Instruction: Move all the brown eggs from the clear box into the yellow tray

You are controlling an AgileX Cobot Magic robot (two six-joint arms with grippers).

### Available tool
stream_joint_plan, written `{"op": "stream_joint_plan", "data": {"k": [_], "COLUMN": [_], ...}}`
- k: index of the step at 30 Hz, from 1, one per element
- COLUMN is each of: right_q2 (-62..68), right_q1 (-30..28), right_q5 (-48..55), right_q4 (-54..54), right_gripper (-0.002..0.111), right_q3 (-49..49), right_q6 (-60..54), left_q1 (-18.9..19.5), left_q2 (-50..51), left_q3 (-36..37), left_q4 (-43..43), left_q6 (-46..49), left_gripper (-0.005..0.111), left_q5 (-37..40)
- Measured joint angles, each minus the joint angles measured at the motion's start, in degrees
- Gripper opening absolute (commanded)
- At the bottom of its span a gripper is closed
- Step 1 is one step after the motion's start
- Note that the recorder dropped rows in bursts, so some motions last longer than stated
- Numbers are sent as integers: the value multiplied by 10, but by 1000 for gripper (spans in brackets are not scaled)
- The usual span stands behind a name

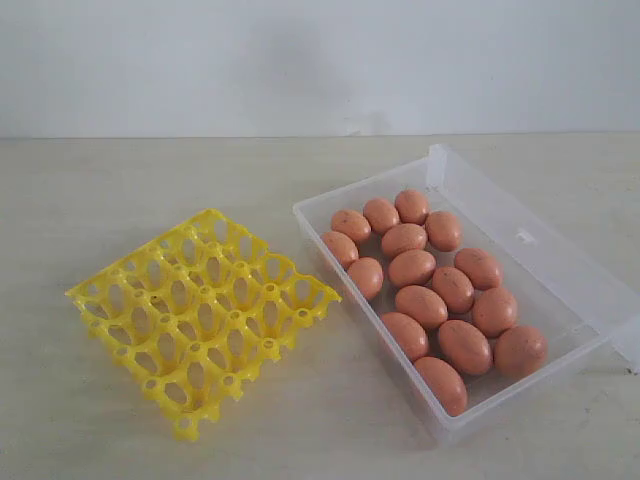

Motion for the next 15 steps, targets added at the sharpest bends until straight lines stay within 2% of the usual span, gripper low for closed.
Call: {"op": "stream_joint_plan", "data": {"k": [13,15], "right_q2": [0,0], "right_q1": [0,0], "right_q5": [-15,-58], "right_q4": [2,5], "right_gripper": [0,0], "right_q3": [0,0], "right_q6": [-5,-2], "left_q1": [0,0], "left_q2": [0,0], "left_q3": [0,0], "left_q4": [0,0], "left_q6": [0,0], "left_gripper": [4,4], "left_q5": [0,0]}}
